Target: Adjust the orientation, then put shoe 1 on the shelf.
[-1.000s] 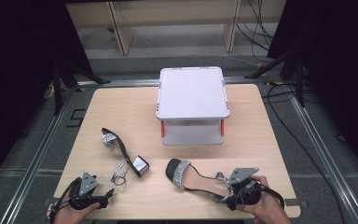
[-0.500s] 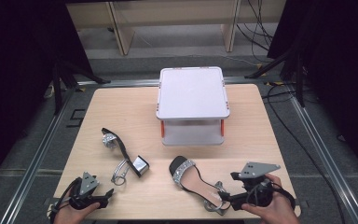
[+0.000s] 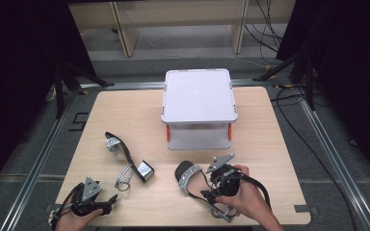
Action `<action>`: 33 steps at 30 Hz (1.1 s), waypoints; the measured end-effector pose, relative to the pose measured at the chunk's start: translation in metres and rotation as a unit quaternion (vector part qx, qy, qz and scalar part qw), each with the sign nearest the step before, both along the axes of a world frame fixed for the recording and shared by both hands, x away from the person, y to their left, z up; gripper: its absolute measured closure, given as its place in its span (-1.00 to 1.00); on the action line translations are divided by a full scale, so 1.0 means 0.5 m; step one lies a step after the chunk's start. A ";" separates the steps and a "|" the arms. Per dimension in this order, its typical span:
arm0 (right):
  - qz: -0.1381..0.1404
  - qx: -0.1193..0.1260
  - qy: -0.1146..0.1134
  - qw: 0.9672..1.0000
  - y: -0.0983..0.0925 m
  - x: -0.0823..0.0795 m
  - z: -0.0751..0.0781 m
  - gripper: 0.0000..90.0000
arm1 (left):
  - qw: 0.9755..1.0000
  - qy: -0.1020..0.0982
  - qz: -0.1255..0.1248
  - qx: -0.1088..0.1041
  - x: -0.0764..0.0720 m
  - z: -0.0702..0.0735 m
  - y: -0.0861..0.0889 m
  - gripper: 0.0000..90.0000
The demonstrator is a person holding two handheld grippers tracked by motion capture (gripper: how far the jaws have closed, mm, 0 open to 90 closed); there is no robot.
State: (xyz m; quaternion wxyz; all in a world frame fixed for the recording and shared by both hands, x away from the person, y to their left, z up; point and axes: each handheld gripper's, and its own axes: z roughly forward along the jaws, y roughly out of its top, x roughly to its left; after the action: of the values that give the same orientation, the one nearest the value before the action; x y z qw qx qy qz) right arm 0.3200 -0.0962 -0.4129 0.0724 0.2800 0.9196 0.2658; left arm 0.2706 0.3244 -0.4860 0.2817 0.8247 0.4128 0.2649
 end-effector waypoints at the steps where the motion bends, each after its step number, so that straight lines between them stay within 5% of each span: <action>1: 0.003 -0.007 0.006 1.000 0.005 0.002 -0.006 -0.44 | 1.000 0.000 -0.003 0.003 0.001 0.000 0.001 -0.60; 9: 0.015 -0.044 0.048 0.998 0.032 0.014 -0.041 -0.44 | 1.000 0.000 0.002 -0.005 0.000 0.000 0.000 -0.60; 24: 0.009 -0.117 0.056 0.992 0.047 0.009 -0.084 -0.50 | 1.000 0.001 -0.003 -0.001 -0.001 0.001 0.002 -0.60; 33: -0.003 -0.109 0.080 0.991 0.038 0.014 -0.093 -0.47 | 1.000 0.002 0.005 -0.007 -0.002 0.001 0.000 -0.60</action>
State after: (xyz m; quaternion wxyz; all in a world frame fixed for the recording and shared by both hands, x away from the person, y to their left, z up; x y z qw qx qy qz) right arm 0.3272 -0.0774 -0.4592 0.0294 0.2935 0.9450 0.1410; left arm 0.2697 0.3245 -0.4856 0.2856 0.8209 0.4196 0.2618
